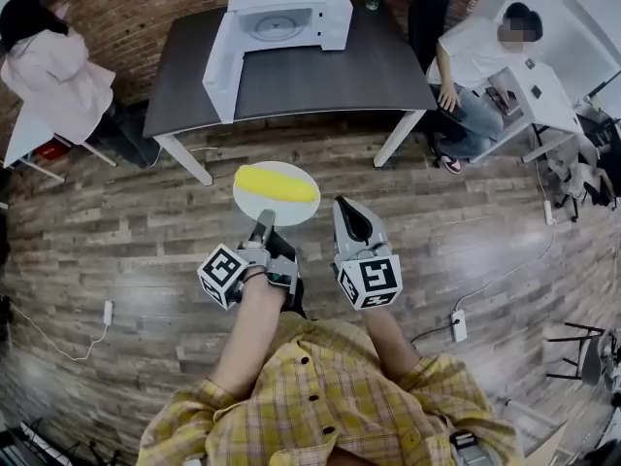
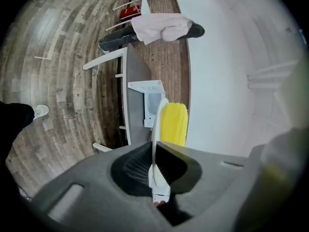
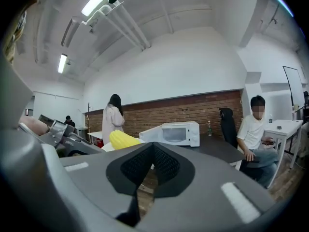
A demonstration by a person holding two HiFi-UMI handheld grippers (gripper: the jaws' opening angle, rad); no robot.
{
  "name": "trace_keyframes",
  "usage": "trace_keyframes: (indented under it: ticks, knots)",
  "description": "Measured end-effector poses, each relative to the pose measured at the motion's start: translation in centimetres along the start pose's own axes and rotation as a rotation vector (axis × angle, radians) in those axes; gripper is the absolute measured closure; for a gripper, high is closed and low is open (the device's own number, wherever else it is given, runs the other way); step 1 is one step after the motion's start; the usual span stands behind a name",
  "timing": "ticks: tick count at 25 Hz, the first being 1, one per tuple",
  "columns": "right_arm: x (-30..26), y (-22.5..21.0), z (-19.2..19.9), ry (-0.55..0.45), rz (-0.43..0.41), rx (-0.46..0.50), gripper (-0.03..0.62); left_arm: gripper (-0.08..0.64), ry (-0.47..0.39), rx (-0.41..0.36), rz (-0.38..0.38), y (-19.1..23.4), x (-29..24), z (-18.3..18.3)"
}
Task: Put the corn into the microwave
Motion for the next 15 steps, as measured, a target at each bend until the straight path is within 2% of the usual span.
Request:
trace_keyframes:
  ticks: [4,8,12,15]
  knots:
    - [-6.9,-2.3,-2.2,-0.009,0.021,-0.008,0.589,0.546,0.017,-0.025,-0.003,-2.9,-6.1,-3.5]
    - [-13.2,-4.2,-4.3,-0.036,0.032,-0.020,0.589,0.548,0.027,-0.022,0.026,-5.9,-12.0,-6.6]
    - [-18.1,-5.2,-5.4,-0.047,0.046,-0.011,0.589,0.548,0.041,-0.050,0.031,-7.8,-16.2,-9.5]
    - [-21.0,-6.4,-6.1,-0.050,0.060,-0.001,0.589,0.546,0.048,-0.034,0.026,-8.7,-19.3,-10.8]
Point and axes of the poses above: the fingertips, and each gripper's own axes: x backward along the fingers, y to its left, z out of its underside, the point moved 3 cm from there along x, backward along the fingers, and after that the axes turned 7 degrees about x, right-handed, at the moved point
